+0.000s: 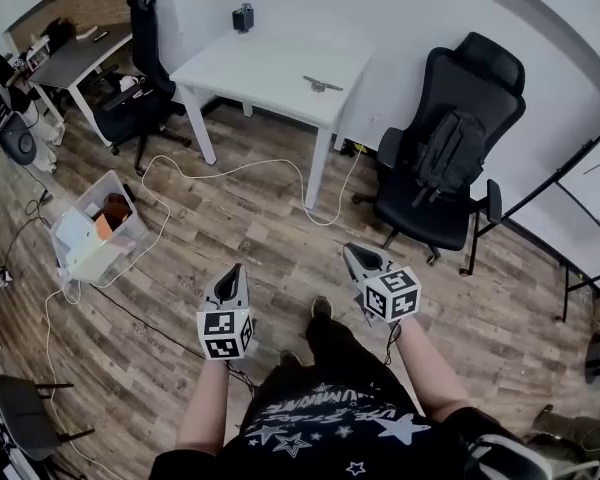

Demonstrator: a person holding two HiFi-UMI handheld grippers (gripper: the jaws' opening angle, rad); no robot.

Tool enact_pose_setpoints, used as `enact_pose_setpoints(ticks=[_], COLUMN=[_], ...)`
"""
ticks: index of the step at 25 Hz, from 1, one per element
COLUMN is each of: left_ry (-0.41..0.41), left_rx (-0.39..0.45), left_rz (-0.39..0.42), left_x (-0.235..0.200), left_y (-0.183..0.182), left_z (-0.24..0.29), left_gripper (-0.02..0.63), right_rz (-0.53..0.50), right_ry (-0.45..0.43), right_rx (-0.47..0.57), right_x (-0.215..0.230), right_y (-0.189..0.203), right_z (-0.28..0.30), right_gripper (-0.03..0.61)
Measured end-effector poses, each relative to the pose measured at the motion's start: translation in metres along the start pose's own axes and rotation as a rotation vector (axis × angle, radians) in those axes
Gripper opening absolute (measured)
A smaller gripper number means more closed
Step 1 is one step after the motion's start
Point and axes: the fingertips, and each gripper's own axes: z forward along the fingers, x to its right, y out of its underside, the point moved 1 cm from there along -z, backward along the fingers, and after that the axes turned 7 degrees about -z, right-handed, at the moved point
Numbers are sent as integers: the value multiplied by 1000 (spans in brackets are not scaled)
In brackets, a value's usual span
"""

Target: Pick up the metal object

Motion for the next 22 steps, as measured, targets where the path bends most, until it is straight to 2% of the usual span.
enact_pose_setpoints(ticks=[6,11,17,22], left_ry=[-15,-32,-26,-10], left_rx=[-6,-26,-42,-55], left_rz=[-5,6,19,28], left_x=[-17,-34,-50,-48], left_y=[-4,-19,-51,-84], left_z=[21,63,144,229], left_gripper=[20,20,20,20], right_rz=[8,23,61,74], right_ry=[5,-11,-1,1], right_rx=[5,-1,-11,-17], right_x=[16,45,103,168], right_y=[-9,-18,-36,-61], right_z=[35,81,144,197], right_gripper=[49,49,49,49])
